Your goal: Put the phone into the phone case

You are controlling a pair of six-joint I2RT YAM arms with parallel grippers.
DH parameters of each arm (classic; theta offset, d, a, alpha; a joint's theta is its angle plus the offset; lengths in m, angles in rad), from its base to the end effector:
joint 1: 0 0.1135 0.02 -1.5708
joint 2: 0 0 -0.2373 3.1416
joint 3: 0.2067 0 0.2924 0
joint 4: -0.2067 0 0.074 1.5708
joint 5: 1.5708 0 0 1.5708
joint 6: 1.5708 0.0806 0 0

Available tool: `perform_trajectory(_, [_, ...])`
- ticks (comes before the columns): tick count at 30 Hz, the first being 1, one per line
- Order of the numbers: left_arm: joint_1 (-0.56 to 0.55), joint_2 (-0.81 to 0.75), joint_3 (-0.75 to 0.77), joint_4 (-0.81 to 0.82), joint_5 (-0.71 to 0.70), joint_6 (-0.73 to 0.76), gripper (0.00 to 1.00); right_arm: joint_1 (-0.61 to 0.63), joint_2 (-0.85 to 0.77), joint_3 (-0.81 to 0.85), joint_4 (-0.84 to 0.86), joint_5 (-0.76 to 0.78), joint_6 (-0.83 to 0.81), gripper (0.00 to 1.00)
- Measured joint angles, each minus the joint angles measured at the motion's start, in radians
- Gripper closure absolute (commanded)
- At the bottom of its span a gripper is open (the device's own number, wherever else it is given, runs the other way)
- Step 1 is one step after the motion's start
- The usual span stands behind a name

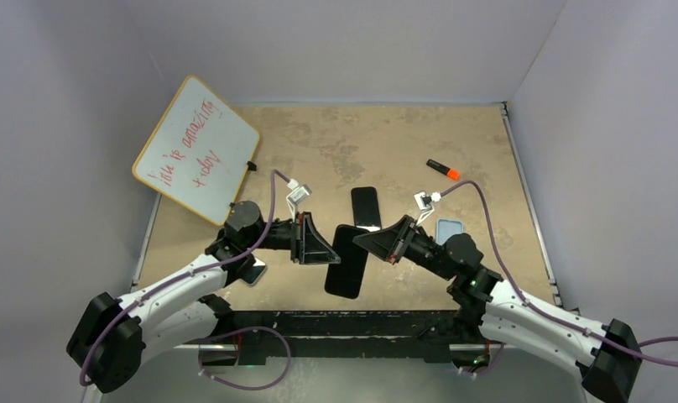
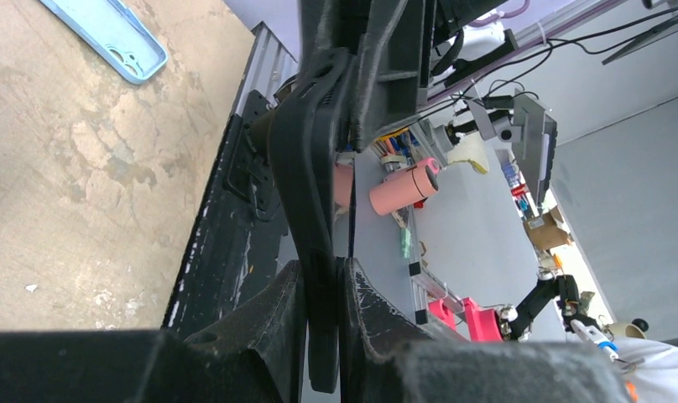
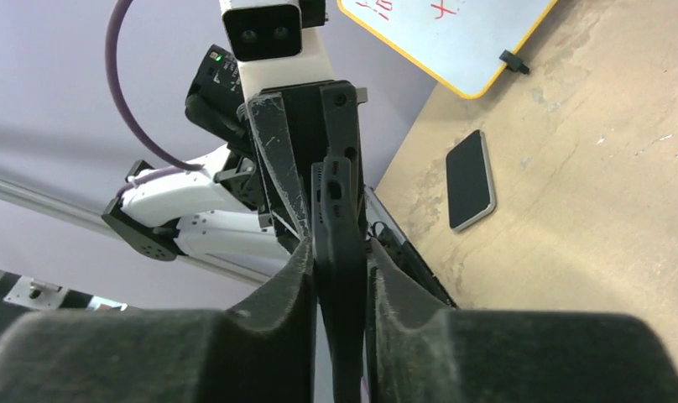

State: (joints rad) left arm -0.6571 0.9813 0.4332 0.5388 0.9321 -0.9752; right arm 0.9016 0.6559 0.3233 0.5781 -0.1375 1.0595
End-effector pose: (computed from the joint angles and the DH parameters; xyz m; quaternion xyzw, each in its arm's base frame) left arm 0.1866 -0.2257 0.2117 0.2118 0.6767 -0.6767 0.1982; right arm 0.1596 0.2196 0.2589 -0.0056 0.6161 0.6770 0.4026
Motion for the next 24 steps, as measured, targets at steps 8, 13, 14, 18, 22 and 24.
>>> perform_trajectory(8, [-0.003, -0.039, 0.007, -0.112, -0.021, 0.047, 0.63, 0.001, 0.005, 0.000, -0.016, -0.008, -0.041, 1.00])
perform_trajectory(13, [-0.005, -0.068, 0.037, -0.221, -0.074, 0.114, 0.42, 0.001, 0.000, -0.005, -0.023, -0.008, -0.045, 1.00])
perform_trajectory(14, [-0.005, -0.077, 0.045, -0.246, -0.088, 0.129, 0.41, 0.001, -0.003, -0.006, -0.028, -0.010, -0.047, 1.00])
perform_trajectory(18, [-0.005, -0.106, 0.090, -0.339, -0.145, 0.177, 0.39, 0.001, -0.004, -0.011, -0.035, -0.037, -0.053, 1.00])
perform_trajectory(22, [-0.005, -0.109, 0.146, -0.391, -0.184, 0.221, 0.39, 0.001, -0.004, -0.024, -0.035, -0.084, -0.055, 1.00])
perform_trajectory(24, [-0.005, -0.105, 0.156, -0.398, -0.187, 0.237, 0.39, 0.001, -0.001, -0.031, -0.034, -0.112, -0.055, 1.00])
